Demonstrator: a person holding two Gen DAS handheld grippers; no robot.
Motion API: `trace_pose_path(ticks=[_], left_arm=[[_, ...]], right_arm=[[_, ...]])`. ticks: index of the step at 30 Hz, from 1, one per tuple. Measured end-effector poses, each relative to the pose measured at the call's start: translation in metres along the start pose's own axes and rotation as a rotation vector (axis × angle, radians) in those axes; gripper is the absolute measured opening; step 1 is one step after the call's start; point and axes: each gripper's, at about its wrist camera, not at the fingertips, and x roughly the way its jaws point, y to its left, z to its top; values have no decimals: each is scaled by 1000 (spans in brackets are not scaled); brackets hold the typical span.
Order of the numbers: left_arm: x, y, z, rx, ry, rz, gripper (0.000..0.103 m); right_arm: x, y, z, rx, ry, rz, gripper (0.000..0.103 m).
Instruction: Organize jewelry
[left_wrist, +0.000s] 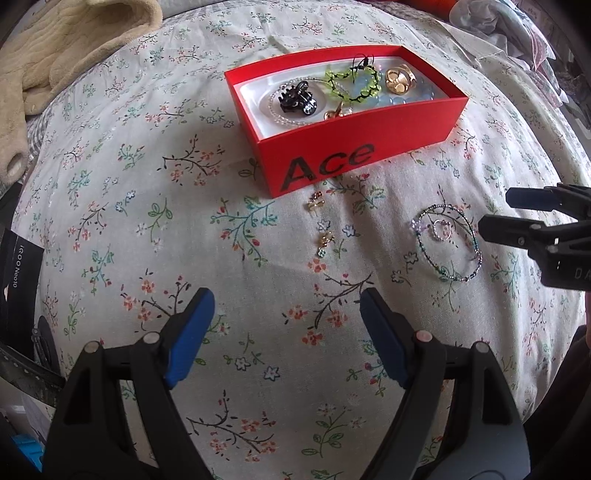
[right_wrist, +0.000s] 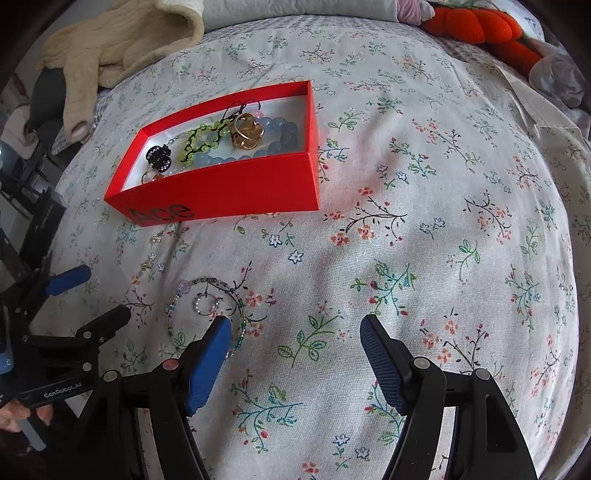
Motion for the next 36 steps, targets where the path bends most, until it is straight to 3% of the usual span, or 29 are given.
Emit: trace_pose_path(ticks=[4,8,13,16,30,36], left_arm=[[0,1,1,-4,0,-2,81],[0,3,0,-10,0,-6,81],[0,4,0,-11,1,-13,81],[0,2,1,-12,1,-19,81],[0,-10,5,20,-4,-50,81],[0,-6,5,10,-2,-51,80]], right_arm=[[15,14,-1,-31,46,32,60],[22,28,-4,-93,34,-28,53],[21,39,-5,-137,31,-21,17],[20,38,-5,-140,37,-10,8],[-24,36,0,-130,-70,64,4],[-10,26,3,-86,-1,95,11]])
